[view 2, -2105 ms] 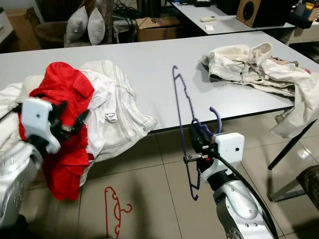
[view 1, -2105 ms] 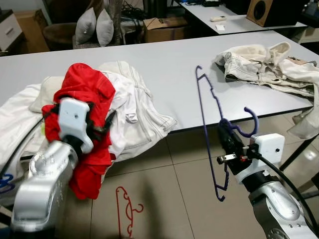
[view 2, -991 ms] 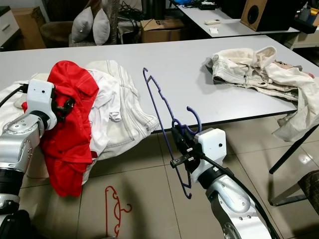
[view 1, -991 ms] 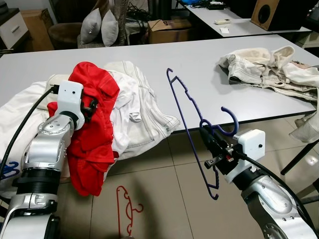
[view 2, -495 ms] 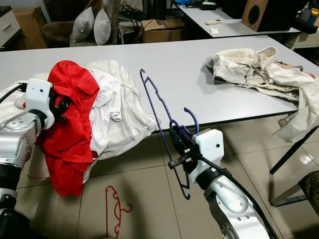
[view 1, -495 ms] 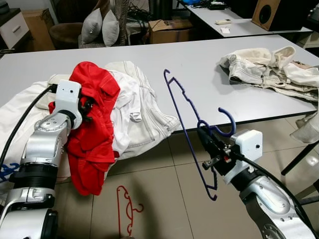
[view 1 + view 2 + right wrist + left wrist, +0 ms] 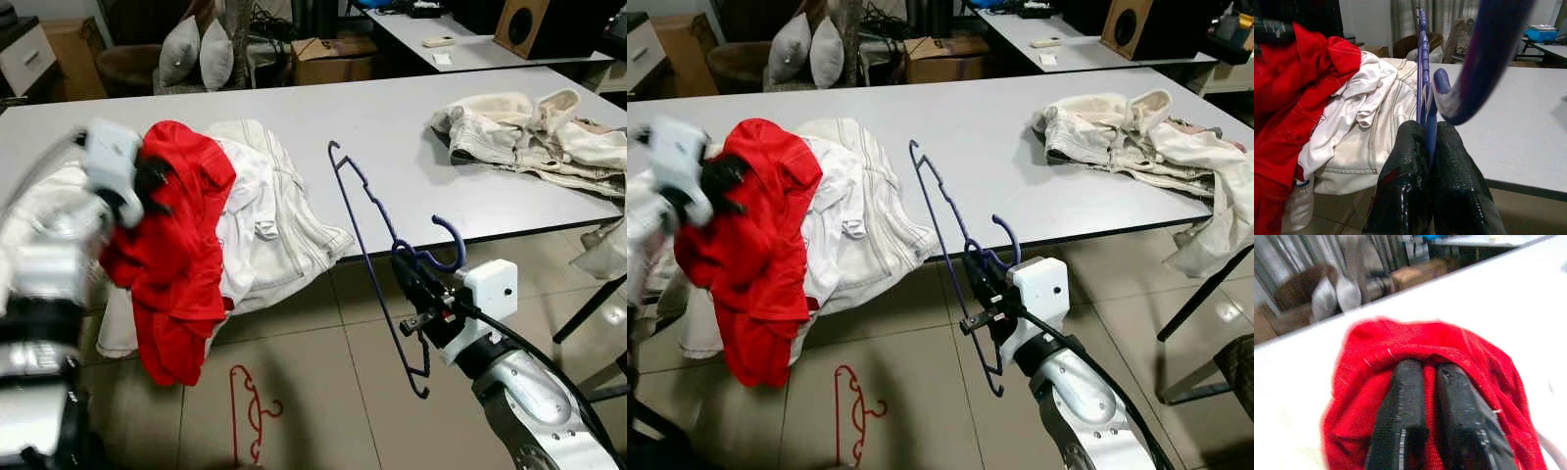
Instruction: Hang hanger
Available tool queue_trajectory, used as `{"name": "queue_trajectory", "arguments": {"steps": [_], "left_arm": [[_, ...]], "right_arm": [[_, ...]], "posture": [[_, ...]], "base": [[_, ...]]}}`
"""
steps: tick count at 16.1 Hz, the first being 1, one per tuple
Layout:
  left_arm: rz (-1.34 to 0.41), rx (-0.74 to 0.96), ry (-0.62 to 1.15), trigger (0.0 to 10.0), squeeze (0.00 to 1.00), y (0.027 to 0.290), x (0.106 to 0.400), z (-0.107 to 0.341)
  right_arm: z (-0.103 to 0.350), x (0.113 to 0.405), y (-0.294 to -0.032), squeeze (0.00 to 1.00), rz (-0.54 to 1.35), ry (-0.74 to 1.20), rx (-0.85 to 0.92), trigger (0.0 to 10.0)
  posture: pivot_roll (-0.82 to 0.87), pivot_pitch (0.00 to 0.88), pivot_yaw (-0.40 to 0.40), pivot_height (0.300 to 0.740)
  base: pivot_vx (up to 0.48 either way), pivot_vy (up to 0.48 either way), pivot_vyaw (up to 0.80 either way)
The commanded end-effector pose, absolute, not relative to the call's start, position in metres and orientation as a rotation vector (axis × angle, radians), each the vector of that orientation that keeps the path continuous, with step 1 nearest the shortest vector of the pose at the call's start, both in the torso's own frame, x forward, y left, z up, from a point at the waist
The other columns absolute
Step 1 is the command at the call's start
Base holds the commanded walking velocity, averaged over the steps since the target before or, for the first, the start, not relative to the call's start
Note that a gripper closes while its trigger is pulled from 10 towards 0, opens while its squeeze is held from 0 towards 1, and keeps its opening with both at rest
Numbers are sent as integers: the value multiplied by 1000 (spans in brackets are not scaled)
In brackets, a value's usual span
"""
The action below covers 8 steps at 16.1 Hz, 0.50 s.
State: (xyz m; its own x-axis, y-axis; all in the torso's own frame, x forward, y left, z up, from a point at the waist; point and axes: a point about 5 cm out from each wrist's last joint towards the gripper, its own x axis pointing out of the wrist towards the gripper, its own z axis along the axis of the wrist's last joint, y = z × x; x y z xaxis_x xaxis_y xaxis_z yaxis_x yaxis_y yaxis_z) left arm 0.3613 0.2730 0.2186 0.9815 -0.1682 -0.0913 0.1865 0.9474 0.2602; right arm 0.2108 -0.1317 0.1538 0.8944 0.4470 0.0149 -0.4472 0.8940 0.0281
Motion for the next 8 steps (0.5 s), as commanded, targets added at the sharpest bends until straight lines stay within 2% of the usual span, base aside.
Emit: {"name": "queue_trajectory", "arguments": {"steps": [1,3,6,7,8], "left_arm": [[-164,286,12,0,0,279,363,235],[-176,302,-63,0,0,284,366,259],[-207,310,-125,0,0,282,368,268],[-138,233,-290,0,0,286,368,290],[-107,199,-342,0,0,289,367,297]], "right_arm": [[159,209,-133,0,453,-38,30,10000],[160,209,-131,0,453,-43,36,10000],[159,209,-131,0,454,-43,36,10000],[159,209,-131,0,449,-46,39,10000],[159,208,-131,0,446,-47,39,10000]], "posture": [[-8,0,62,740],[-5,0,67,740],[-5,0,71,740],[-6,0,73,740],[-5,0,73,740]], "base": [[0,0,0],[0,0,0],[0,0,0],[0,0,0],[0,0,0]]}}
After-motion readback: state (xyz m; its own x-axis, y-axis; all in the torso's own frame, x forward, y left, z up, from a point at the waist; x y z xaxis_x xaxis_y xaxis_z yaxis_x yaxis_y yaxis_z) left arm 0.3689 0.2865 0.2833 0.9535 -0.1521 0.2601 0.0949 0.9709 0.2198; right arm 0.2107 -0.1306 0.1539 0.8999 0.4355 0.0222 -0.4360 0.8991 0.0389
